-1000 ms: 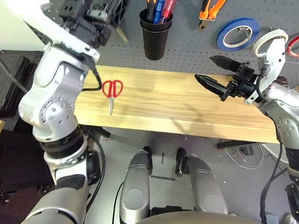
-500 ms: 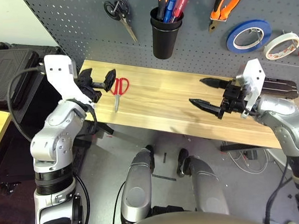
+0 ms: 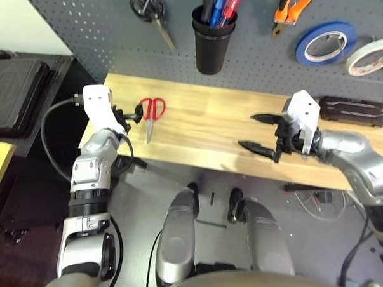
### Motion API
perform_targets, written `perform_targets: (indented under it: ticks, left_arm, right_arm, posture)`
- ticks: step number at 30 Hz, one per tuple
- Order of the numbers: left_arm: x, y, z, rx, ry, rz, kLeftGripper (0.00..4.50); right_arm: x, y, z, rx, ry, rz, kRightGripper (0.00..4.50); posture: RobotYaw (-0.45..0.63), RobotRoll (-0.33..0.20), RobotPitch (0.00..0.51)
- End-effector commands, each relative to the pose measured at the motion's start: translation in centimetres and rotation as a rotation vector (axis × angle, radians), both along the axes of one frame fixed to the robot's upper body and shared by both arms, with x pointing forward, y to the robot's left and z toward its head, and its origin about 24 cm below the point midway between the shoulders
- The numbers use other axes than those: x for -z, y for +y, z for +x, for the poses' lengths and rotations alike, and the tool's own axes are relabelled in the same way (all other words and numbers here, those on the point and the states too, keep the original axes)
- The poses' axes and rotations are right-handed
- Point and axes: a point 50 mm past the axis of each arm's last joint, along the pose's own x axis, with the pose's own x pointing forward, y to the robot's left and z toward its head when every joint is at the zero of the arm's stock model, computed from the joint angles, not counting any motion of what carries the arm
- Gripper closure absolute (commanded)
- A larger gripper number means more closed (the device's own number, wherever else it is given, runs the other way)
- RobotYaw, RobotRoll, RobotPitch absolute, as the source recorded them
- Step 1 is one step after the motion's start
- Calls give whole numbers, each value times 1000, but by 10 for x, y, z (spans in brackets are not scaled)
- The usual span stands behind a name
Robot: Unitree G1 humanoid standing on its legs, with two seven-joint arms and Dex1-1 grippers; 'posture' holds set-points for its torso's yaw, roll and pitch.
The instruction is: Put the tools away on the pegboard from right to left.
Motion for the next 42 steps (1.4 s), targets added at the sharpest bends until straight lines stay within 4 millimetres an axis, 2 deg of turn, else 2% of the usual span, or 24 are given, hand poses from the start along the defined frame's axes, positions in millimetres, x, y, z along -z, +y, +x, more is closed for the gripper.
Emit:
perform_targets:
  ticks: [1, 9, 15, 24, 32, 42]
  left_arm:
    - [18, 0, 5, 0, 39, 23, 15]
    - [26, -1, 23, -7, 50, 28, 15]
    - [24, 8, 28, -92, 53, 30, 15]
    - [20, 27, 27, -291, 36, 42, 15]
    - [25, 47, 17, -453, 78, 103, 15]
    - [42, 36, 14, -358, 165, 113, 15]
  right_arm:
    - [2, 7, -6, -2, 15, -11, 0]
    - [-6, 12, -18, 34, 24, 2, 0]
    - [-11, 9, -25, 72, 29, 0, 0]
    - [-14, 8, -29, 97, 32, 1, 0]
    - [-15, 9, -29, 101, 34, 4, 0]
    - [-21, 9, -24, 122, 28, 21, 0]
  posture:
    - [112, 0, 451]
    - [36, 0, 473]
    - [0, 0, 475]
    - [-10, 0, 476]
    - [-6, 0, 480]
    - [-13, 0, 480]
